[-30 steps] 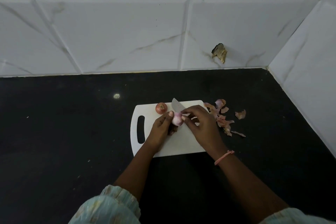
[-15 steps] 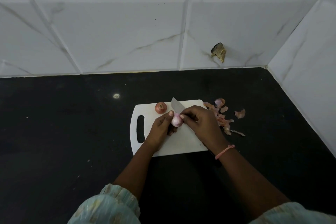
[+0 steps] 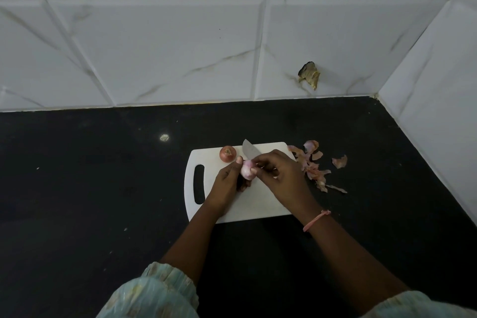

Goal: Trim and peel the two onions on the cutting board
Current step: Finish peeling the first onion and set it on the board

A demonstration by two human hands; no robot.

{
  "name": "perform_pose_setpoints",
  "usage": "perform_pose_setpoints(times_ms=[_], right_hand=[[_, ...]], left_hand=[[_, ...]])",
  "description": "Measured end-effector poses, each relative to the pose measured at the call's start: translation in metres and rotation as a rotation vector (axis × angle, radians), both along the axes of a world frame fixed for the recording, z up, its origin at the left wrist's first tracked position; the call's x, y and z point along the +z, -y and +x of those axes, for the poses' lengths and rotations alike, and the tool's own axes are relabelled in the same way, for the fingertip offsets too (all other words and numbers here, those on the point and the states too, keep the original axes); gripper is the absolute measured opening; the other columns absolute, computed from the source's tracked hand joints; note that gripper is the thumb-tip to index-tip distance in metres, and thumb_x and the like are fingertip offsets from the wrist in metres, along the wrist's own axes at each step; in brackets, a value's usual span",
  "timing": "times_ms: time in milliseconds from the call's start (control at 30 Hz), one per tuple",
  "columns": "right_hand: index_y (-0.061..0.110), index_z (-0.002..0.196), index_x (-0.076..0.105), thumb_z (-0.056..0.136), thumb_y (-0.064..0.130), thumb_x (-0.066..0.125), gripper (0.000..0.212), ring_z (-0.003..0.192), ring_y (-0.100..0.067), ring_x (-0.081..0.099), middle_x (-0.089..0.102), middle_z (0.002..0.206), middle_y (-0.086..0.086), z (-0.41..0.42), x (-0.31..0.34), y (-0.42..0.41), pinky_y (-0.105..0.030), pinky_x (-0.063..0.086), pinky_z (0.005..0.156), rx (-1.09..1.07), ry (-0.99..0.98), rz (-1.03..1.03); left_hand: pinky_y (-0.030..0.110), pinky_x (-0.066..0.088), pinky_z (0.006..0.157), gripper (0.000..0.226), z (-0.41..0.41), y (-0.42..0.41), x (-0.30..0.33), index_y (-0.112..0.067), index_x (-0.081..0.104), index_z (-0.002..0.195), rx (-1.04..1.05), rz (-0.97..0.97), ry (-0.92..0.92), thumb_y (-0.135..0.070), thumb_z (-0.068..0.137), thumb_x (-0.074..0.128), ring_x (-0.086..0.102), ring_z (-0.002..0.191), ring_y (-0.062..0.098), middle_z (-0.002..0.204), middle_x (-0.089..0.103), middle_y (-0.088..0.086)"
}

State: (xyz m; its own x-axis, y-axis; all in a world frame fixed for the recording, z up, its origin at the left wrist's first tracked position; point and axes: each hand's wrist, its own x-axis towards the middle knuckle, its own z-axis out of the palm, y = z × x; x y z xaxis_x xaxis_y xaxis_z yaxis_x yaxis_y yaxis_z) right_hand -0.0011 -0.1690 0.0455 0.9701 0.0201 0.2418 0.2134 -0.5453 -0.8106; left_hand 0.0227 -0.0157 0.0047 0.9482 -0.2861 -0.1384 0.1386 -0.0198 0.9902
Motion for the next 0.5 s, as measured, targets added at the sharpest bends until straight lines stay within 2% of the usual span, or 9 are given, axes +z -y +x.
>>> perform_pose_setpoints(times_ms=[233,400,500], right_hand=[[0.009,0.089,0.073,0.085,0.011,0.071,0.004,0.077,-0.007,0.064,0.067,0.082,0.001,0.0043,-0.0001,0.0006,-0.028,0.055,0.07,-0.013,0.034,-0.019],[0.01,0.086,0.072,0.085,0.014,0.071,0.004,0.075,-0.006,0.064,0.067,0.08,0.003,0.0055,0.003,-0.0012,-0.025,0.054,0.07,-0.027,0.011,-0.016],[0.01,0.086,0.07,0.084,0.015,0.071,0.006,0.073,-0.006,0.065,0.068,0.078,0.003,0.0083,-0.0008,-0.003,-0.025,0.055,0.069,-0.078,-0.041,0.02]], left_hand=[[0.02,0.04,0.059,0.061,0.0011,-0.0012,0.0011,-0.01,0.067,0.087,-0.013,0.007,-0.01,-0.058,0.095,0.031,0.048,0.06,0.011,0.068,0.058,0.006],[0.022,0.04,0.059,0.058,0.0013,-0.0017,0.0011,-0.015,0.066,0.081,-0.013,-0.006,-0.021,-0.058,0.095,0.03,0.047,0.059,0.011,0.065,0.058,0.004],[0.027,0.039,0.063,0.057,0.0029,-0.0018,-0.0013,-0.017,0.067,0.076,-0.004,0.004,-0.053,-0.051,0.103,0.03,0.048,0.06,0.012,0.065,0.058,0.003]])
